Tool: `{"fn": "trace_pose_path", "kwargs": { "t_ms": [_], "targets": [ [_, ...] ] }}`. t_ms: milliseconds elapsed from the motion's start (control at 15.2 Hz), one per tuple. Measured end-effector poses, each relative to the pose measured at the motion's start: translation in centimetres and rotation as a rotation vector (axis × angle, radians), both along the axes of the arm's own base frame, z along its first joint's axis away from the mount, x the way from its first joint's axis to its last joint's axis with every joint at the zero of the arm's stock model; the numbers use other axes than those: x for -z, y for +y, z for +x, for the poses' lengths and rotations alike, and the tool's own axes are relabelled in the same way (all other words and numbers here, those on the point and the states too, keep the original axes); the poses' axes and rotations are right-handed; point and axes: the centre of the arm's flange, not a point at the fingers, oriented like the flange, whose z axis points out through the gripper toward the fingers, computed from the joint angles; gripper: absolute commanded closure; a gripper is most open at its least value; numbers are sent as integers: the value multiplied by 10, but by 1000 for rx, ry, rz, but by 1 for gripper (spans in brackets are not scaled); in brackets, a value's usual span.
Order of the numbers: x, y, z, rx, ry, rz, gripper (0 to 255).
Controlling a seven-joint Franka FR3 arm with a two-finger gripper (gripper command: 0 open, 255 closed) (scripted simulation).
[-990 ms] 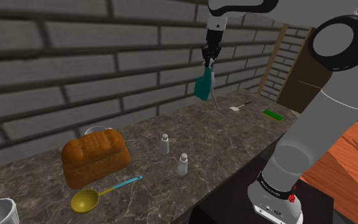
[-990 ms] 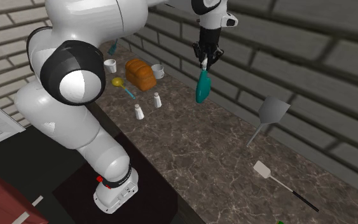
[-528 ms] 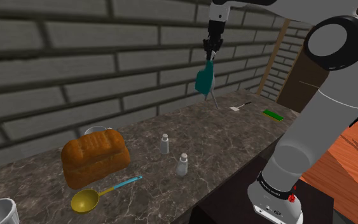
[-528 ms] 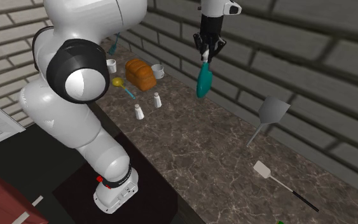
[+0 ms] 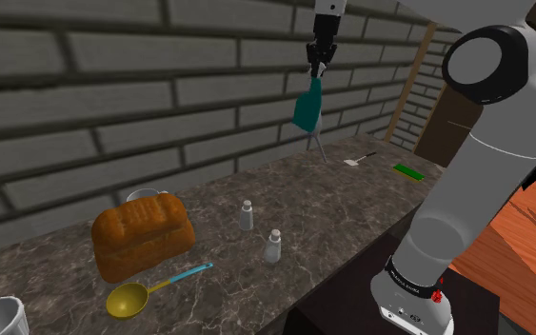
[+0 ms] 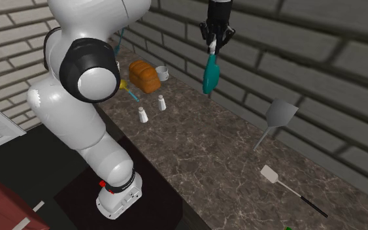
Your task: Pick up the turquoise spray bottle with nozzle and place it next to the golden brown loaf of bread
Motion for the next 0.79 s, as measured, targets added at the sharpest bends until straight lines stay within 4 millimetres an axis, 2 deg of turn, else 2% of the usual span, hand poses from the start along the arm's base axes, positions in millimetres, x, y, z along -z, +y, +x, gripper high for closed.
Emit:
{"fn": "trace_pose_path", "kwargs": {
  "t_ms": [330,396,792],
  "targets": [
    [-25,-1,1,0,0,0,255],
    [-27,5,-1,0,0,0,255],
    [-23,79,-14,-2,0,0,255]
  ]
}}
